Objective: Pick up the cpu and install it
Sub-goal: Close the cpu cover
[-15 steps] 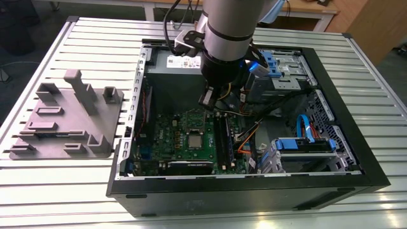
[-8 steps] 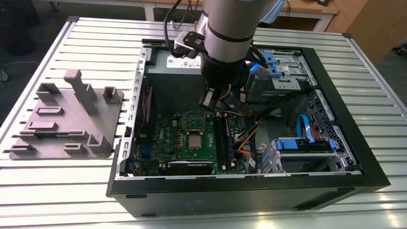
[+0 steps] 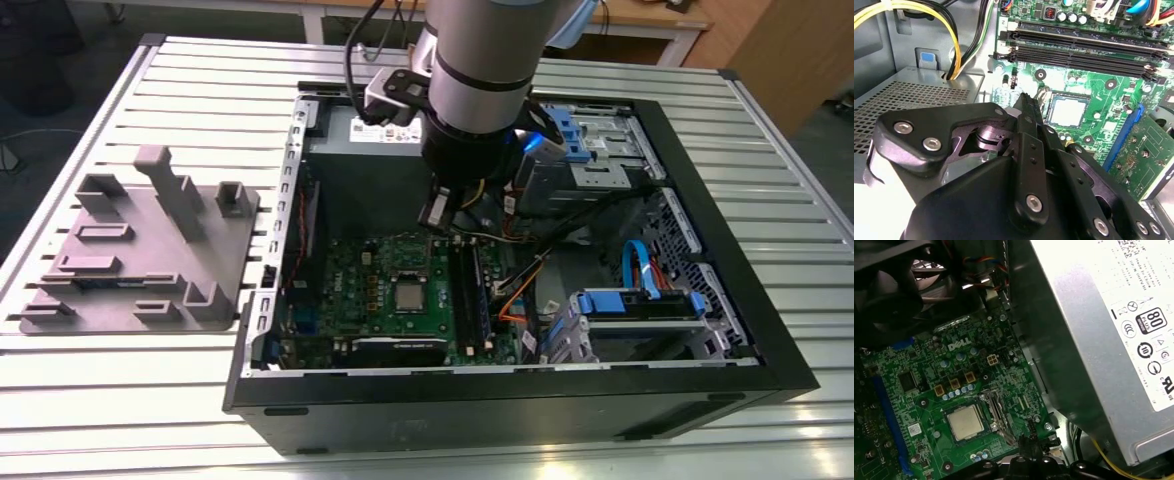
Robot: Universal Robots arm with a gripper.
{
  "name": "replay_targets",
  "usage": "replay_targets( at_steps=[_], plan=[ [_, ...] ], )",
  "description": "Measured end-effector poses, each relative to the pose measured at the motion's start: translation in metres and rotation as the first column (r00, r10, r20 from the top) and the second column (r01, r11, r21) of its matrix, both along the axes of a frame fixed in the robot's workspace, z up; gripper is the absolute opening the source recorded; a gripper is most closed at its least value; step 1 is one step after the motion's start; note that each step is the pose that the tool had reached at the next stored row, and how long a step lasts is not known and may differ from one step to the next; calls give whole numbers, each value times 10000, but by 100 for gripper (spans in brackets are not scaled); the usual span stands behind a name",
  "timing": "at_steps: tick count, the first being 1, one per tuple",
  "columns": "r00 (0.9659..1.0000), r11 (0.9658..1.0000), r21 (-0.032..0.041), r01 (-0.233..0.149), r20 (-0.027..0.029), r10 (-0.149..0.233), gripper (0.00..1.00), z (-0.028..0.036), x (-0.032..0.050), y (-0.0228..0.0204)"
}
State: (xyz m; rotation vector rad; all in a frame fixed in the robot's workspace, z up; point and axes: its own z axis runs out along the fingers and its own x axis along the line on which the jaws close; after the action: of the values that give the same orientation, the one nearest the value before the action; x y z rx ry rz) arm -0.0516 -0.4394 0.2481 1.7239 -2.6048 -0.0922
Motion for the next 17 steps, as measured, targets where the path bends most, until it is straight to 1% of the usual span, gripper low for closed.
replay_targets(
  at_steps=[3,17],
  plan=[
    [10000,10000,0,-41,0,41,10,-2,0,-3],
    [9997,9997,1,-234,9,234,10,-4,-3,-68]
  ],
)
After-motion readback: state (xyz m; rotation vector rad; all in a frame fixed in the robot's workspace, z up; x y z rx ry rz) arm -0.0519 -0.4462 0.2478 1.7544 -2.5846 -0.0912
